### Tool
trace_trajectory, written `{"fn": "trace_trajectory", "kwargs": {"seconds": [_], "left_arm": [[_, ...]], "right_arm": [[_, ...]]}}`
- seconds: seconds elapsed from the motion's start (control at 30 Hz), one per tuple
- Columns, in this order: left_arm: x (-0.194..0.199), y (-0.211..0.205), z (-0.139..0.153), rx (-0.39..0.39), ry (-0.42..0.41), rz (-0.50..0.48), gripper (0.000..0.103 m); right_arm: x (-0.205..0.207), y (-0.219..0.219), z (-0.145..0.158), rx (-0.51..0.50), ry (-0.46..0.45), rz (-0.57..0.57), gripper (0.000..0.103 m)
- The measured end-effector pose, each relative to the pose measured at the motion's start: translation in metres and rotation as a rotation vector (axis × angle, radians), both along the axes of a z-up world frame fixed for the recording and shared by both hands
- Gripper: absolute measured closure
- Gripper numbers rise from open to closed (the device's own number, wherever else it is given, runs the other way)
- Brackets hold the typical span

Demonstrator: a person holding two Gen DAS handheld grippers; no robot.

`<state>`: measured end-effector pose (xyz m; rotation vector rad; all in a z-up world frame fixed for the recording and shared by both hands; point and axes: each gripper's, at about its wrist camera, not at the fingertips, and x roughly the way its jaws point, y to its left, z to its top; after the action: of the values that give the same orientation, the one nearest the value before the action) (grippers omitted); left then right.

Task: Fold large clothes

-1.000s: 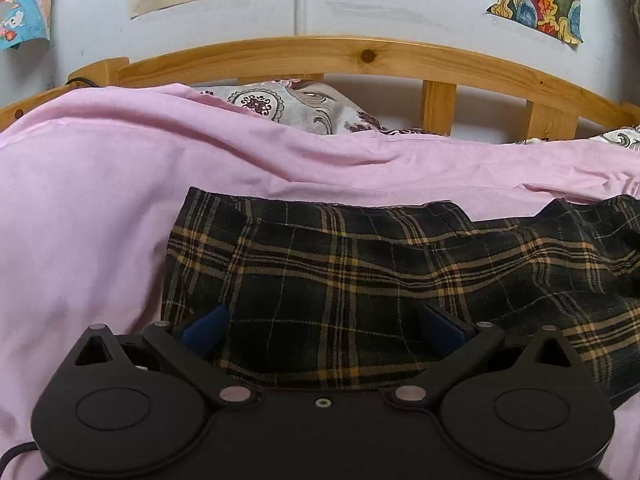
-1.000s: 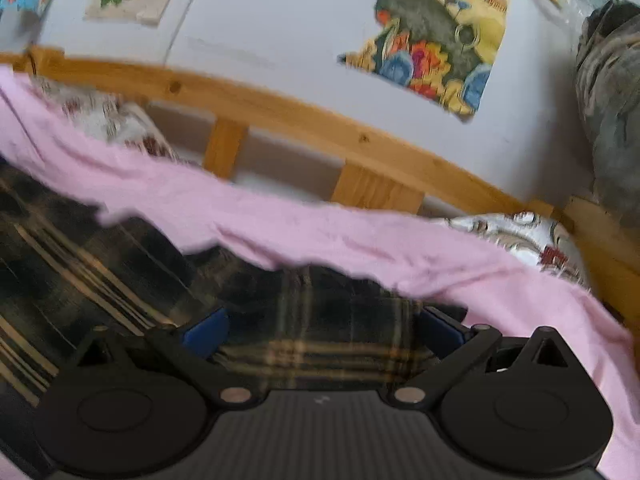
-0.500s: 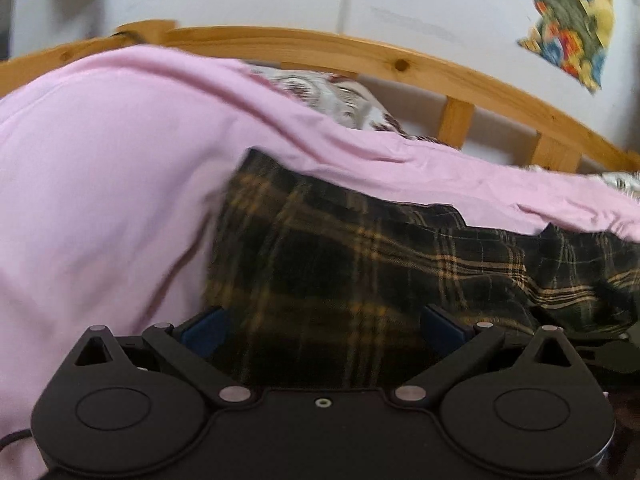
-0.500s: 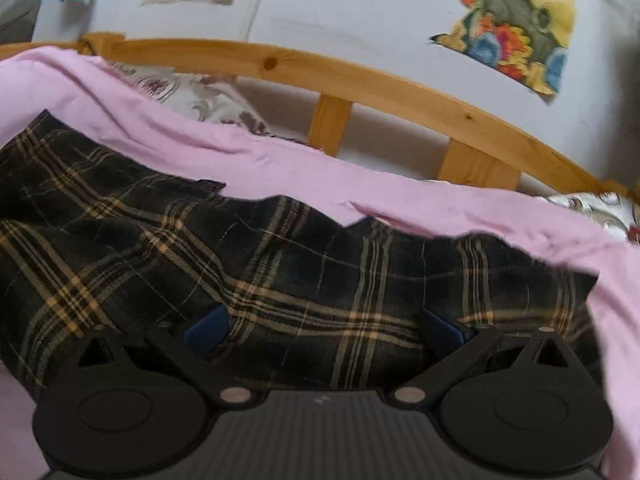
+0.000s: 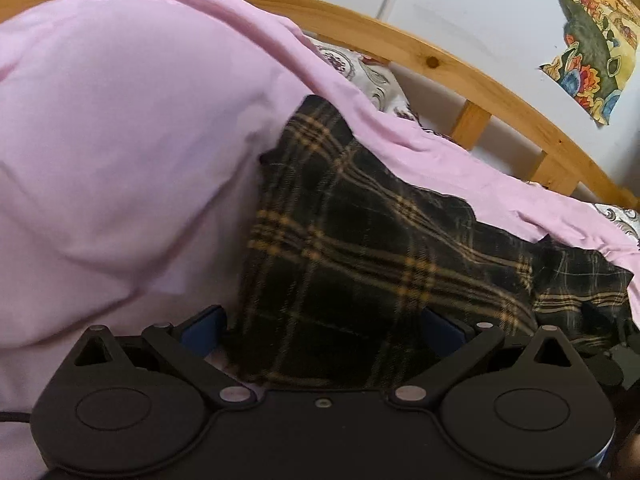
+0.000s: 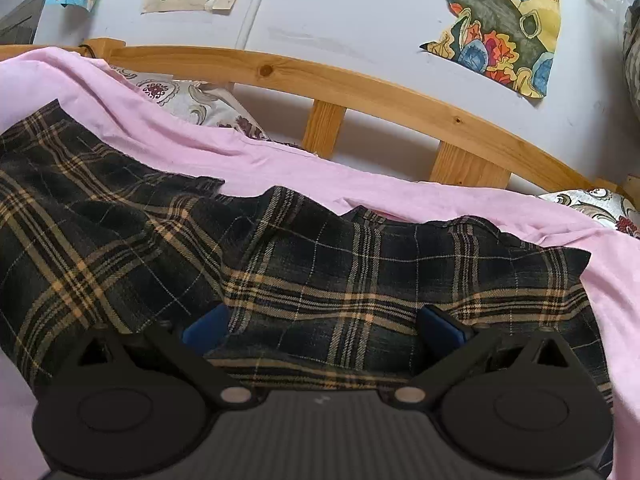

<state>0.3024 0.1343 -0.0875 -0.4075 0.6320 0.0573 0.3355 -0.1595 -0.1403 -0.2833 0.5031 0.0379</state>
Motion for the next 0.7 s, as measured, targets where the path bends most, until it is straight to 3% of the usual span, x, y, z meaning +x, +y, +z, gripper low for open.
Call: {"fn": "trace_trajectory", "kwargs": {"seconds": [0.1, 0.2, 0.5, 0.6, 0.7], "left_arm": [[0.008, -0.007, 0.000, -0.017, 0.008, 0.018, 0.001], [0.010, -0.022, 0.006, 0.046, -0.004, 0.037, 0.001], [0.017, -0.061, 0.024, 0.187, -0.093, -0.070, 0.001], [0.018, -0.059, 0.026, 0.190, -0.089, -0.074, 0.001], [0.015, -0.049, 0.020, 0.188, -0.045, -0.013, 0.001]], "right_arm": [[0.000, -0.003, 0.000, 0.025, 0.003, 0.003, 0.000], [0.000, -0.006, 0.000, 0.049, 0.013, 0.002, 0.000], [-0.001, 0.001, -0.002, 0.005, 0.006, -0.007, 0.000], [0.000, 0.001, -0.002, 0.003, 0.006, -0.006, 0.000], [0.000, 0.001, -0.003, 0.004, 0.005, -0.006, 0.000]]}}
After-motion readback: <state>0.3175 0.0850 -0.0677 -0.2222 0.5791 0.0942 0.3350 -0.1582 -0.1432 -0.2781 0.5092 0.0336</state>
